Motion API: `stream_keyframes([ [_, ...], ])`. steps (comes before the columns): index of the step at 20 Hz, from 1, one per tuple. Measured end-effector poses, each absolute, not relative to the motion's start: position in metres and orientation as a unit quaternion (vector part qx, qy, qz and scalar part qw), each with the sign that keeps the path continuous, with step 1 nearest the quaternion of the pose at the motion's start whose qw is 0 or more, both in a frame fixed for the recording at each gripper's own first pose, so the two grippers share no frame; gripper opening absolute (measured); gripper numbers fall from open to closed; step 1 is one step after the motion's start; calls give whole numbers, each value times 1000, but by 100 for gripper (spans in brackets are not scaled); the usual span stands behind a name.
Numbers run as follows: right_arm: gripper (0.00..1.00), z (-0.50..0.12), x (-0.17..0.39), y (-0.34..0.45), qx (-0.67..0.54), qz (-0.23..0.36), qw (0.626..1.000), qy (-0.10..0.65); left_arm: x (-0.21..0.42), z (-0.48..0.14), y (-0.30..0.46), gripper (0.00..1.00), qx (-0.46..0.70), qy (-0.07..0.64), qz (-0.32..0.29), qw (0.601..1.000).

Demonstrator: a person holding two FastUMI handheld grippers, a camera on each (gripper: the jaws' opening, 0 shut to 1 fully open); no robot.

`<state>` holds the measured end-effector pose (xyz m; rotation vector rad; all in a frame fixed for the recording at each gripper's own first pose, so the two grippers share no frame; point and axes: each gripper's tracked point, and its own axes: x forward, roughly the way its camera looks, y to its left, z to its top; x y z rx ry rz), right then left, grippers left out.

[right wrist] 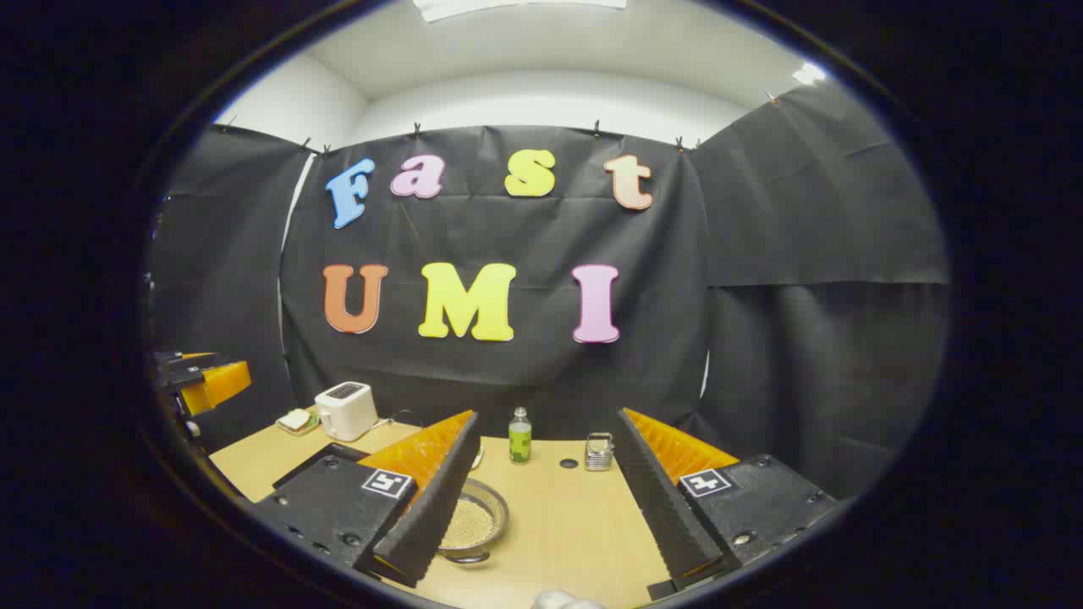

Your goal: First push the handle of the pot to place it horizontally, then grasp the pot with both hands and set it on the induction cooktop.

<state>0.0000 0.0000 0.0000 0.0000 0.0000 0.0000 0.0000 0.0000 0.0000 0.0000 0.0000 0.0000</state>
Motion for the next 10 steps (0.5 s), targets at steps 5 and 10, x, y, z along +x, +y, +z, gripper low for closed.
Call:
stream_keyframes([
  [5,96,-2,-8,2,5,0,1000,-2,-8,5,0,96,6,-8,-1,1000],
  [10,100,-2,-17,4,6,1,1000,-4,-16,8,1,96,15,-16,1,1000],
])
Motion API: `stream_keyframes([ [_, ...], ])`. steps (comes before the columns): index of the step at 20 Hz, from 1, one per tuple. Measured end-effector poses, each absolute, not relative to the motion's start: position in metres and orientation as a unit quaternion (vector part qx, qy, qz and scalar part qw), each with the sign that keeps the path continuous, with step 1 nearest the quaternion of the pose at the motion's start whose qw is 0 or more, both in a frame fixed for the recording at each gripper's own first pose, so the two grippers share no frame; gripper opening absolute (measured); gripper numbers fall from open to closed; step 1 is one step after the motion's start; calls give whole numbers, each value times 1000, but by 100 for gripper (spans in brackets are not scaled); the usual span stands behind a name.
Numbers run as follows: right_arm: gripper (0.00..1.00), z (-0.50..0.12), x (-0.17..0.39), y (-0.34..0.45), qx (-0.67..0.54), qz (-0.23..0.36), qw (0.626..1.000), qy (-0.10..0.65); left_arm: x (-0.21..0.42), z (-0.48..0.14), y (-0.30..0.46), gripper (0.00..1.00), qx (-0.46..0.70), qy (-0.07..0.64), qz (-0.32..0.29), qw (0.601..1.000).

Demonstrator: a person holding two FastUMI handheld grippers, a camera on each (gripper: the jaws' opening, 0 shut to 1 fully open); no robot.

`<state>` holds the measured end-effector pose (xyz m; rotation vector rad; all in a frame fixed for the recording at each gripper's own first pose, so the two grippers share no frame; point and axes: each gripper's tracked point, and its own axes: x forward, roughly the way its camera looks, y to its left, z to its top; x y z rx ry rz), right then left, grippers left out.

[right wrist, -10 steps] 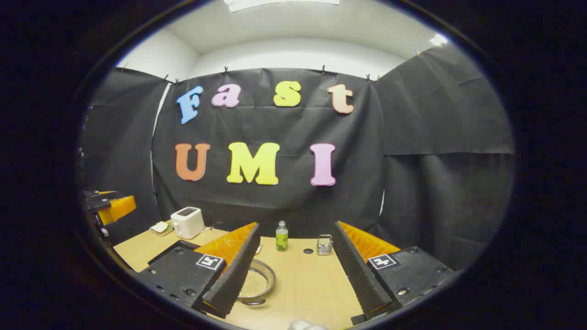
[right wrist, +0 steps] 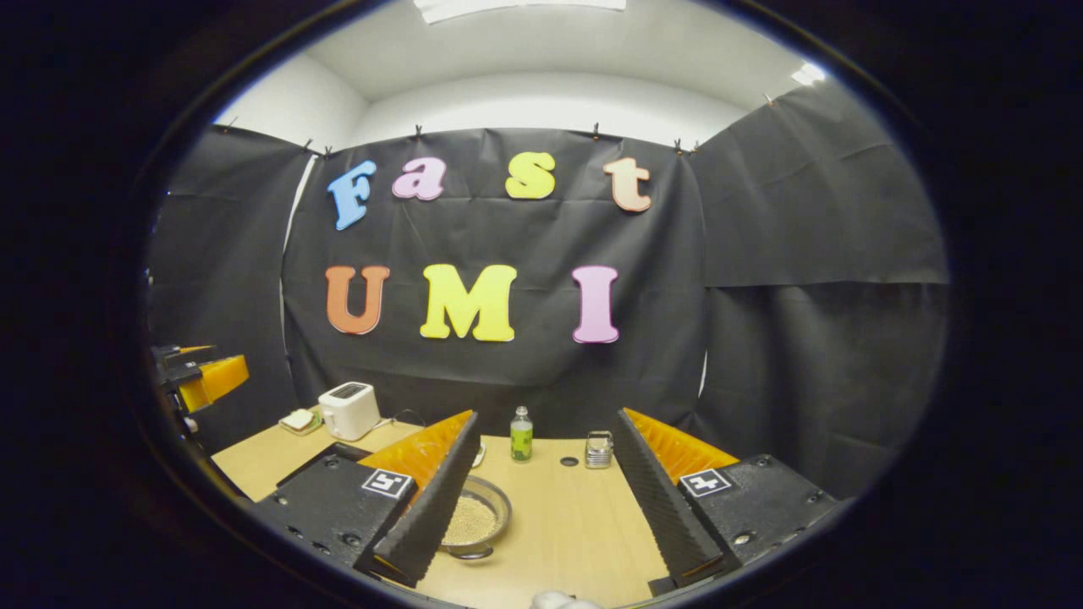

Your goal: First push the handle of the pot to place it horizontally, then grasp the pot with both hands and set it on the induction cooktop.

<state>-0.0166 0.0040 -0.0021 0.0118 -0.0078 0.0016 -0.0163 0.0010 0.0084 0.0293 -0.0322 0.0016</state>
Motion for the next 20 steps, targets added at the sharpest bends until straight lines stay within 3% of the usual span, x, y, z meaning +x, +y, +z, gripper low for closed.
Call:
stream_keyframes([
  [3,96,-4,-20,4,5,1,1000,-4,-21,9,-1,96,14,-16,-3,1000],
  [12,99,-25,-33,28,-2,39,999,24,-38,2,1,96,8,-8,-6,1000],
  [14,89,-30,-35,33,3,47,998,32,-41,-3,-1,96,8,-1,-6,1000],
  [15,90,-36,-36,36,6,50,998,41,-44,-6,-1,96,8,2,-6,1000],
  [20,51,-78,-37,55,-1,85,992,96,-54,-5,-1,96,18,0,-2,1000],
])
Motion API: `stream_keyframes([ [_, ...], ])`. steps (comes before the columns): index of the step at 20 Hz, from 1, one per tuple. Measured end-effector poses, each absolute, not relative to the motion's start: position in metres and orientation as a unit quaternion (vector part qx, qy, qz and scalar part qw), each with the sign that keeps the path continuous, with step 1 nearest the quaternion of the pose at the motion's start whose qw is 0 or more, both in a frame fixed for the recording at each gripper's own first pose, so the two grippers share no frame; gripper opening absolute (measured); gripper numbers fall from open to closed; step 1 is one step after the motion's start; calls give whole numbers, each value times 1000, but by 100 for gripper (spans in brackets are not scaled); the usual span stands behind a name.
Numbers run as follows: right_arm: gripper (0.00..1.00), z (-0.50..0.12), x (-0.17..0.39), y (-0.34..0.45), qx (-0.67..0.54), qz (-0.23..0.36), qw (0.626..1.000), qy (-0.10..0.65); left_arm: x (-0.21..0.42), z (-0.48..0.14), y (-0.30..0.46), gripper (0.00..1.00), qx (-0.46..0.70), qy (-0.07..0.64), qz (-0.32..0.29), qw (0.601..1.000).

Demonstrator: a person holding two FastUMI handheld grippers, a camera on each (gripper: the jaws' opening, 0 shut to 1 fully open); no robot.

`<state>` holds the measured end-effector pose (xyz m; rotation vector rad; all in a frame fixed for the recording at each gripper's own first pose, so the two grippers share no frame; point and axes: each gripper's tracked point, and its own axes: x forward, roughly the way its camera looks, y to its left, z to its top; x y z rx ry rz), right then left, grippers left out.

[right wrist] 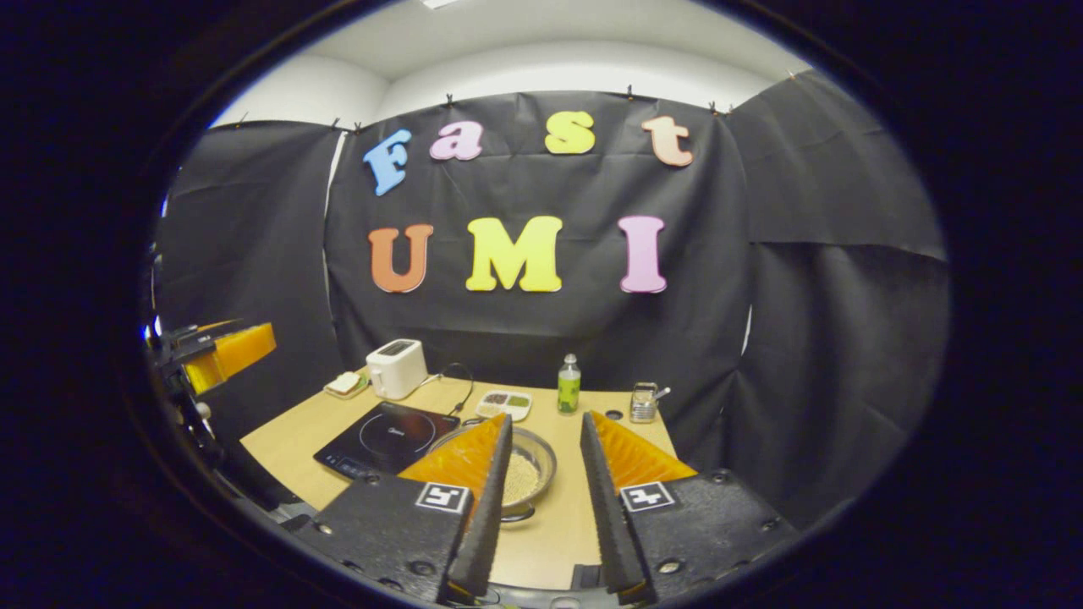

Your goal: First push the handle of the pot to place it horizontally, then grasp the pot with both hands and set it on the induction cooktop.

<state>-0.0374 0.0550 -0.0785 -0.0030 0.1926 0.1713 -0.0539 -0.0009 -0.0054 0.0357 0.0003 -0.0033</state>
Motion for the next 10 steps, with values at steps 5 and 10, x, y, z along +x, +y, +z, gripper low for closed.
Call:
stream_keyframes([
  [5,18,-135,-29,73,-15,120,982,143,-59,-11,1,96,22,7,3,1000],
  [10,4,-216,-22,99,-11,160,963,218,-64,-15,8,96,27,12,10,1000],
])
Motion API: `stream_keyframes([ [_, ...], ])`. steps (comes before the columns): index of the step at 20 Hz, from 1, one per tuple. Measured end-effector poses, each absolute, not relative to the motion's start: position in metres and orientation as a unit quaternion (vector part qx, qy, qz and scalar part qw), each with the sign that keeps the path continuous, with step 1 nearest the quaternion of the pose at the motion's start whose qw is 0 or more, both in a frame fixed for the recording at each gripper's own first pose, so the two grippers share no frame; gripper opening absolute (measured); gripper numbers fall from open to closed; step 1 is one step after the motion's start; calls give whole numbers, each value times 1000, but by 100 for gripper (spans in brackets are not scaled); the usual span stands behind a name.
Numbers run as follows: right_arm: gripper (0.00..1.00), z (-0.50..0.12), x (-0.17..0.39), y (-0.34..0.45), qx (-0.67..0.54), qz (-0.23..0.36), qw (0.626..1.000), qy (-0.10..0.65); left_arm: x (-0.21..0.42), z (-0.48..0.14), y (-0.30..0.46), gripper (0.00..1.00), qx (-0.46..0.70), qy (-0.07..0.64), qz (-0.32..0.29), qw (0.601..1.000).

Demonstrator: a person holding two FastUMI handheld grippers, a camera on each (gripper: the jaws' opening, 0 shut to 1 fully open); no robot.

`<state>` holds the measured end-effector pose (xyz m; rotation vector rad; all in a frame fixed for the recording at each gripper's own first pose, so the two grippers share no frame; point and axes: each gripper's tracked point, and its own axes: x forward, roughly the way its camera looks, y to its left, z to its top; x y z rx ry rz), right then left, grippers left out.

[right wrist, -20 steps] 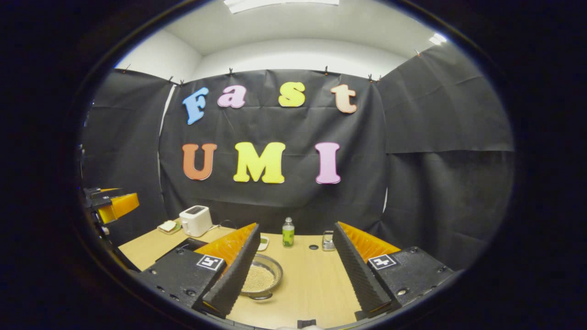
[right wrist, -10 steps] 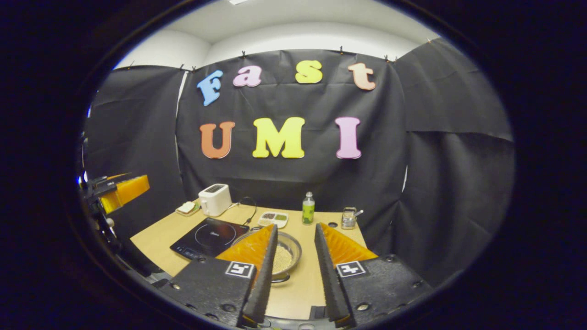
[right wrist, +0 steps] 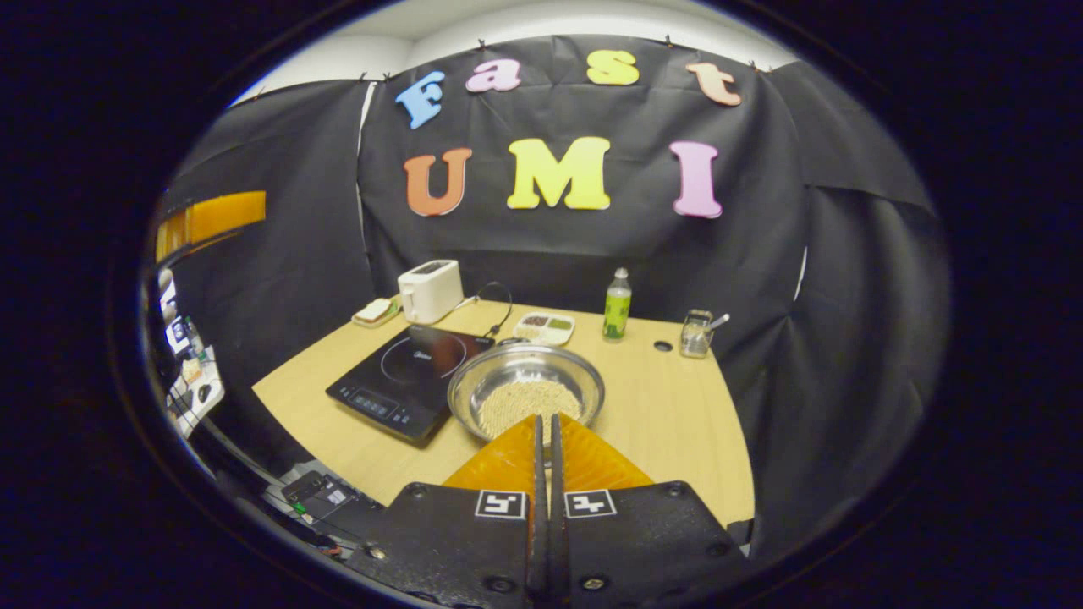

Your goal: First push the handle of the pot to place it horizontally, then grasp the pot with both hands and set it on the induction cooktop.

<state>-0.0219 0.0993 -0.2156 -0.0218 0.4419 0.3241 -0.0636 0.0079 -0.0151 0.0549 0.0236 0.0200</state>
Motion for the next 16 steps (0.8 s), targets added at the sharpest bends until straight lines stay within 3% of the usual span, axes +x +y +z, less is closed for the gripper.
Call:
stream_keyframes([
  [6,4,-304,-5,134,6,197,932,303,-71,-19,18,96,40,23,26,999],
  [16,4,-369,46,176,9,229,903,362,-83,-25,30,96,29,40,81,996],
])
